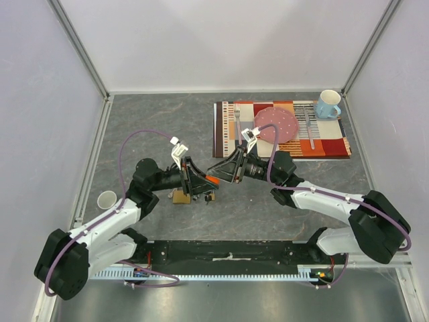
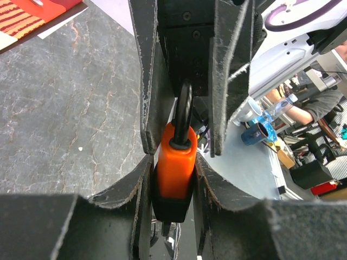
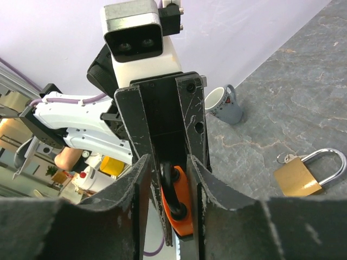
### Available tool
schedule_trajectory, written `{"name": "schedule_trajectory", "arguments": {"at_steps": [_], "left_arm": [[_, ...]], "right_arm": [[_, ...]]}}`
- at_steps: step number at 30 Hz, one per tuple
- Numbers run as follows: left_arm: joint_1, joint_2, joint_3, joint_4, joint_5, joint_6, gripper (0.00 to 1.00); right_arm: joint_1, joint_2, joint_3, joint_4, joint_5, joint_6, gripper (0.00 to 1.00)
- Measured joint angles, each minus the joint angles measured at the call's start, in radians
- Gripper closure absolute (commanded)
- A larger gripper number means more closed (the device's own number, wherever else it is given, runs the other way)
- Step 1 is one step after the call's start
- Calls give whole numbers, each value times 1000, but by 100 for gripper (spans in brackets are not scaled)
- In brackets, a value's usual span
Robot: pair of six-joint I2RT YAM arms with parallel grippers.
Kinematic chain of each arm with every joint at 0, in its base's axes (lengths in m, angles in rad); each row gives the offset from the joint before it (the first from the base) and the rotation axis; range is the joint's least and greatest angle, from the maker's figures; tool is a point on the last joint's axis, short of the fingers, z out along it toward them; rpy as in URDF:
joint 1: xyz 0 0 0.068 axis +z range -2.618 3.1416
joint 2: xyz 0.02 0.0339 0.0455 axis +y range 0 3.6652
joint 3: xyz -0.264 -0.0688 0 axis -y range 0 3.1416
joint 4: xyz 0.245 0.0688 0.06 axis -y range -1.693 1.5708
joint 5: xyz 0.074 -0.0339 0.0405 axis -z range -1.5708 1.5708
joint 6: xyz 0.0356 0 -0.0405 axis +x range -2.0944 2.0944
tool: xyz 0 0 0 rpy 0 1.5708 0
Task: Lock with the key
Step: Lock the lock.
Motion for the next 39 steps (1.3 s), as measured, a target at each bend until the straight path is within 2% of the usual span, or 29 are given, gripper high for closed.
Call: {"name": "schedule_trajectory", "arguments": {"at_steps": [1, 2, 4, 5, 14, 17, 18, 20, 21, 24, 28, 39], "left_arm": [[0, 2, 0, 4, 1, -3, 98], [0, 3, 0, 7, 3, -5, 98], [0, 4, 0, 16, 14, -16, 98], [0, 4, 0, 24, 20, -27, 98], [0, 8, 2, 32, 36, -56, 98], [1, 14, 2, 32, 37, -56, 86], [1, 18, 2, 31, 39, -56, 75], [1, 27, 8, 27, 45, -56, 61], [1, 31, 12, 23, 47, -56, 43], [0, 40, 24, 19, 48, -50, 26], [0, 28, 32, 3, 41, -41, 15], [3, -98, 32, -151, -10, 45, 10]], "right_arm": [[1, 3, 1, 3, 2, 2, 70], [2, 5, 2, 6, 5, 8, 83], [5, 6, 4, 9, 9, 7, 91], [5, 8, 4, 10, 10, 1, 98], [6, 16, 5, 16, 12, -32, 100], [6, 13, 5, 3, 16, -44, 100], [6, 10, 5, -5, 19, -49, 100], [7, 2, 6, -24, 26, -60, 100], [7, -3, 6, -34, 31, -65, 100], [9, -29, 9, -86, 55, -82, 100], [10, -64, 10, -175, 84, -110, 100], [-83, -234, 21, -388, 133, -171, 100]]}}
